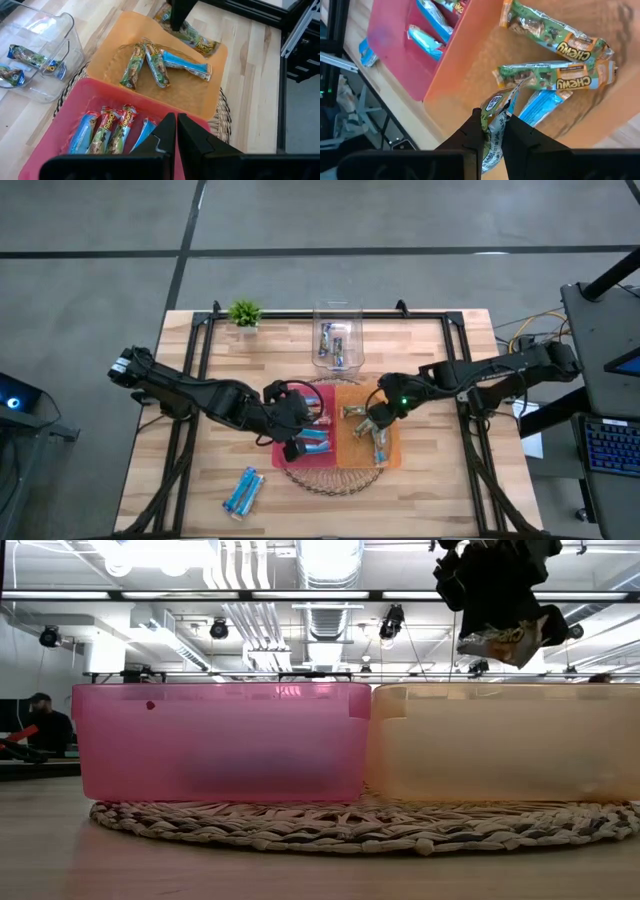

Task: Pick and place Granola Bars by type
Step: Put the yellow granola bar into the orange bin, then put the blue granola bar into the transparent bin

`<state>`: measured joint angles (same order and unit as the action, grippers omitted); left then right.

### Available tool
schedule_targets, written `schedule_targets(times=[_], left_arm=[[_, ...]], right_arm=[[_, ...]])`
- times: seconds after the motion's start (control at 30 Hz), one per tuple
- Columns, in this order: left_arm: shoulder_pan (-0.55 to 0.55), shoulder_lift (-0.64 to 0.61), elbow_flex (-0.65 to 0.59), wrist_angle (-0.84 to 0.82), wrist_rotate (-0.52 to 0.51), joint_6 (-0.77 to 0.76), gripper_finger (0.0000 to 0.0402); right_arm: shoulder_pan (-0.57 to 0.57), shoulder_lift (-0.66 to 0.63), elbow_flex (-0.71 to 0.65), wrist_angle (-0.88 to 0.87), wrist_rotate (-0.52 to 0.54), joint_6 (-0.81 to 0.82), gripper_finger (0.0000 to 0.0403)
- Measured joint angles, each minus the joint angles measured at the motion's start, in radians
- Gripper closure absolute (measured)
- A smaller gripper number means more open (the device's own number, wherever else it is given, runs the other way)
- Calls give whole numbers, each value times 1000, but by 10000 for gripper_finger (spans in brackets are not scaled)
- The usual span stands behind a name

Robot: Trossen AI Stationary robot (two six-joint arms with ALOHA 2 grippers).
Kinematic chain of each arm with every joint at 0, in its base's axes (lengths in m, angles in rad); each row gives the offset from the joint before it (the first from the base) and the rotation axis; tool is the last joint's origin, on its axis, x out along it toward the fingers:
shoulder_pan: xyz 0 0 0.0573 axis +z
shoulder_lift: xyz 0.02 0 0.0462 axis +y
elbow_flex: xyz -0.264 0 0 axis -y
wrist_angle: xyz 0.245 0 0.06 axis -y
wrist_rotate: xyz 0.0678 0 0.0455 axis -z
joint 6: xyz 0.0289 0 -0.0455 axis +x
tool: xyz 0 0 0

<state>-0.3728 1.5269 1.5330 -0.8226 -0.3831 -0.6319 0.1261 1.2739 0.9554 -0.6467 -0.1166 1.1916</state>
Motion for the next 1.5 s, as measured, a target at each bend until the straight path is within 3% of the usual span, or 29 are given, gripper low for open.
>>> schedule_targets(times=[0.23,0.53,1.23,1.5], left_arm=[[5,0,0,0,0,-13,401],[15,0,0,3,-3,-13,401],[16,0,0,0,-3,-9,401],[16,0,0,0,-3,-9,401]], right_arm=[[0,31,-2,25,-15,56,360],[0,173,0,145,-35,50,360],[0,177,-17,148,-42,35,359],[0,177,-27,148,-60,13,291]])
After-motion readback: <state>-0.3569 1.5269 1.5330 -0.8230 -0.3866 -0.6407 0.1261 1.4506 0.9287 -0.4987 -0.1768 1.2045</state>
